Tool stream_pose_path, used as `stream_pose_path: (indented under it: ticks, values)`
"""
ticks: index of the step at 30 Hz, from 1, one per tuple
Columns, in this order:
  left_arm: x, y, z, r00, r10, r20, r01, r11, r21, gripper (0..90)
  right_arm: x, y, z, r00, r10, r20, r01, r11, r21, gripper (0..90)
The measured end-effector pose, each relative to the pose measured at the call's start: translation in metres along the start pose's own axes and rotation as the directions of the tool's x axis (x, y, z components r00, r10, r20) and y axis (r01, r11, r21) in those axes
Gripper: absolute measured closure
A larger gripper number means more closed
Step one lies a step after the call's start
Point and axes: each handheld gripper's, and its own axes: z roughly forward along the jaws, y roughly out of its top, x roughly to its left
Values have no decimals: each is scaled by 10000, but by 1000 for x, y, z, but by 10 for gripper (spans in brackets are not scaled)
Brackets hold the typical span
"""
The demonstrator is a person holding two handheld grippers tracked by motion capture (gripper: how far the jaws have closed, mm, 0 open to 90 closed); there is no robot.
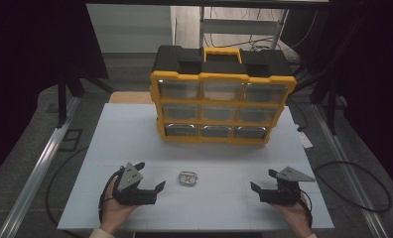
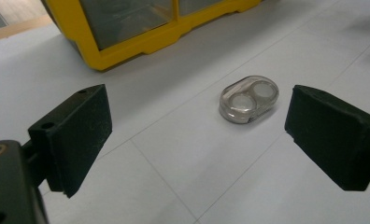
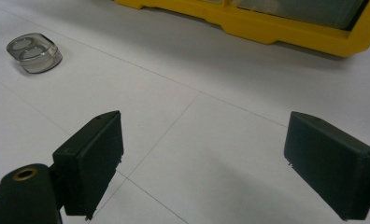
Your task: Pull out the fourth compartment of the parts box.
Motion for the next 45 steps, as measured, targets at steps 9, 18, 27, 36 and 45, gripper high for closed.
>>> stream_pose_path:
  ticks: [9,18,27,36,45]
  values:
    - [-9,7,7,9994,334,113,-334,9994,18,88,0,0,0,10000,41,3,-41,10000,3,128]
    - [-11,11,10,9979,637,75,-637,9980,3,88,0,0,1,10000,52,4,-52,10000,63,129]
    - [-14,13,13,9923,1228,-125,-1229,9924,-21,92,-1,-1,2,10000,58,46,-59,9999,132,130]
    - [-15,16,14,9846,1708,-374,-1708,9853,34,92,-1,-1,2,10000,-11,81,9,9998,182,131]
    - [-15,19,12,9743,2155,-657,-2153,9765,99,100,-1,-1,2,10000,-28,94,26,9998,193,131]
